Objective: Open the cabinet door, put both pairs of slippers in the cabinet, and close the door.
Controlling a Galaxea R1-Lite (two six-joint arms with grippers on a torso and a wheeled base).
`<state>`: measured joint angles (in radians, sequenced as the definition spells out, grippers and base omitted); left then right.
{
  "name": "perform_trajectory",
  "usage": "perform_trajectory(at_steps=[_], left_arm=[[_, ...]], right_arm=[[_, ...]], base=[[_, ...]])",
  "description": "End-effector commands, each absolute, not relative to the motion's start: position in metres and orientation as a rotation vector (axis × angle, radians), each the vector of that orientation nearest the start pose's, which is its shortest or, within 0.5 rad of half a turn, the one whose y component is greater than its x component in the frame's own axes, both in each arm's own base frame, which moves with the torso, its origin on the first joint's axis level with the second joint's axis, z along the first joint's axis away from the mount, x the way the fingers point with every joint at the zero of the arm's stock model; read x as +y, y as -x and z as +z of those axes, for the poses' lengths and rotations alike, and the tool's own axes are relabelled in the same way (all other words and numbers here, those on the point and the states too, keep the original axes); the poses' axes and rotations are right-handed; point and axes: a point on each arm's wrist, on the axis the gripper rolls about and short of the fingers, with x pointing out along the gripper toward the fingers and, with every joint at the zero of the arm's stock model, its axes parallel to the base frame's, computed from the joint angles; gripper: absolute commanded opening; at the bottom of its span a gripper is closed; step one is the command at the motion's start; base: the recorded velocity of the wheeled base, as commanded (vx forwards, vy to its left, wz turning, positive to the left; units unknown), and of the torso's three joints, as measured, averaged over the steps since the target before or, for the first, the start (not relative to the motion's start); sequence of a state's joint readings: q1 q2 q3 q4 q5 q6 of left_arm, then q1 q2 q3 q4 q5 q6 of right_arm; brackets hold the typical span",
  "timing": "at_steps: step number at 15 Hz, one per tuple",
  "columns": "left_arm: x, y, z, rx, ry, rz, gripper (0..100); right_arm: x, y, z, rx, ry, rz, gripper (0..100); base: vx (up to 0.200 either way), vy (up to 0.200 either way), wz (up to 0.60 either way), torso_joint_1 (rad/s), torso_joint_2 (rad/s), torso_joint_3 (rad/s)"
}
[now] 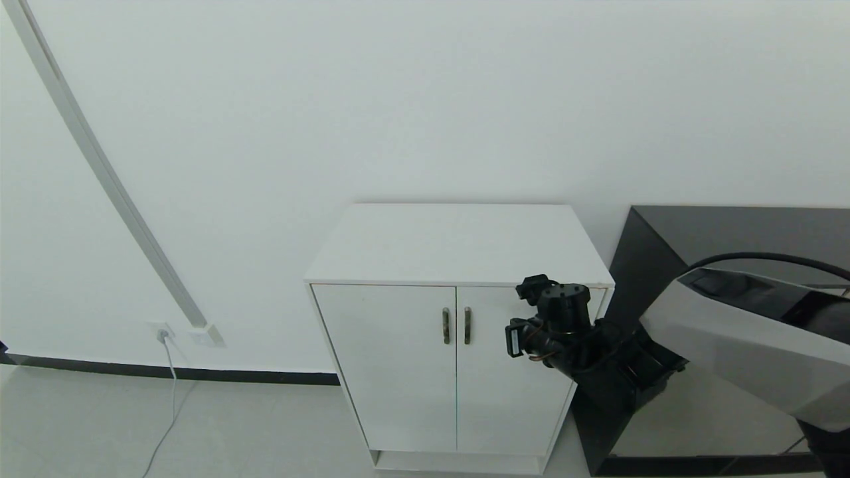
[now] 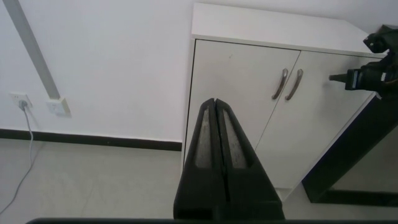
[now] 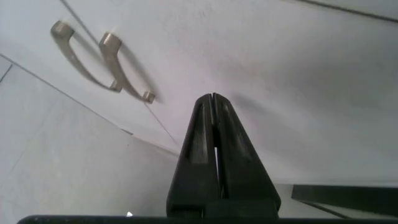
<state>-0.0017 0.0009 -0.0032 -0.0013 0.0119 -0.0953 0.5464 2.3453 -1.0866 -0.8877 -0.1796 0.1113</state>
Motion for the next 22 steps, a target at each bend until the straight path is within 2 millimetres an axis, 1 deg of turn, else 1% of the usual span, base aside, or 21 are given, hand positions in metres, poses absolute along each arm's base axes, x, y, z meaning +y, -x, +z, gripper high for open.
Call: perform_trajectory(at_steps=[1,2,3,5,6,8,9,10,11,12,13,15,16,18,19,22], left_arm=[[0.0,0.023,0.077,-0.004,0.095,0.011,0],[0.0,0.023,0.077,-0.004,0.095,0.011,0],[0.0,0.023,0.077,-0.004,0.095,0.011,0],[0.0,0.023,0.077,-0.004,0.095,0.011,0],[0.0,0.023,0.077,-0.004,0.097,0.011,0],[0.0,0.023,0.077,-0.004,0.097,0.011,0],[0.0,0.023,0.077,-0.004,0.097,0.011,0],[0.0,0.023,0.077,-0.004,0.097,0.011,0],[0.0,0.023,0.077,-0.004,0.097,0.011,0],[0.0,0.023,0.076,-0.005,0.097,0.011,0],[0.0,0.023,0.077,-0.004,0.097,0.011,0],[0.0,0.023,0.077,-0.004,0.097,0.011,0],[0.0,0.023,0.077,-0.004,0.097,0.011,0],[0.0,0.023,0.077,-0.004,0.097,0.011,0],[0.0,0.023,0.077,-0.004,0.097,0.011,0],[0.0,0.023,0.077,-0.004,0.097,0.011,0]], right_arm=[[0.203,-0.335,0.065,0.318,0.005,0.354,0],[0.199,-0.329,0.069,0.311,0.002,0.353,0],[0.185,-0.31,0.081,0.302,-0.002,0.347,0],[0.169,-0.292,0.094,0.282,-0.012,0.322,0],[0.156,-0.28,0.102,0.267,-0.012,0.286,0],[0.14,-0.267,0.111,0.254,-0.017,0.249,0],[0.126,-0.256,0.119,0.24,-0.021,0.215,0],[0.119,-0.25,0.122,0.234,-0.019,0.185,0],[0.104,-0.241,0.126,0.225,0.0,0.128,0],[0.093,-0.234,0.128,0.222,0.009,0.085,0],[0.086,-0.229,0.128,0.222,0.01,0.058,0],[0.063,-0.212,0.127,0.231,0.025,-0.064,0],[0.054,-0.201,0.125,0.239,0.029,-0.099,0],[0.045,-0.18,0.123,0.243,0.031,-0.108,0],[0.041,-0.165,0.121,0.243,0.038,-0.108,0],[0.031,-0.135,0.118,0.222,0.051,-0.107,0]], base=[[0.0,0.0,0.0,0.0,0.0,0.0],[0.0,0.0,0.0,0.0,0.0,0.0],[0.0,0.0,0.0,0.0,0.0,0.0],[0.0,0.0,0.0,0.0,0.0,0.0],[0.0,0.0,0.0,0.0,0.0,0.0],[0.0,0.0,0.0,0.0,0.0,0.0],[0.0,0.0,0.0,0.0,0.0,0.0],[0.0,0.0,0.0,0.0,0.0,0.0],[0.0,0.0,0.0,0.0,0.0,0.0],[0.0,0.0,0.0,0.0,0.0,0.0],[0.0,0.0,0.0,0.0,0.0,0.0],[0.0,0.0,0.0,0.0,0.0,0.0],[0.0,0.0,0.0,0.0,0.0,0.0],[0.0,0.0,0.0,0.0,0.0,0.0],[0.0,0.0,0.0,0.0,0.0,0.0],[0.0,0.0,0.0,0.0,0.0,0.0]])
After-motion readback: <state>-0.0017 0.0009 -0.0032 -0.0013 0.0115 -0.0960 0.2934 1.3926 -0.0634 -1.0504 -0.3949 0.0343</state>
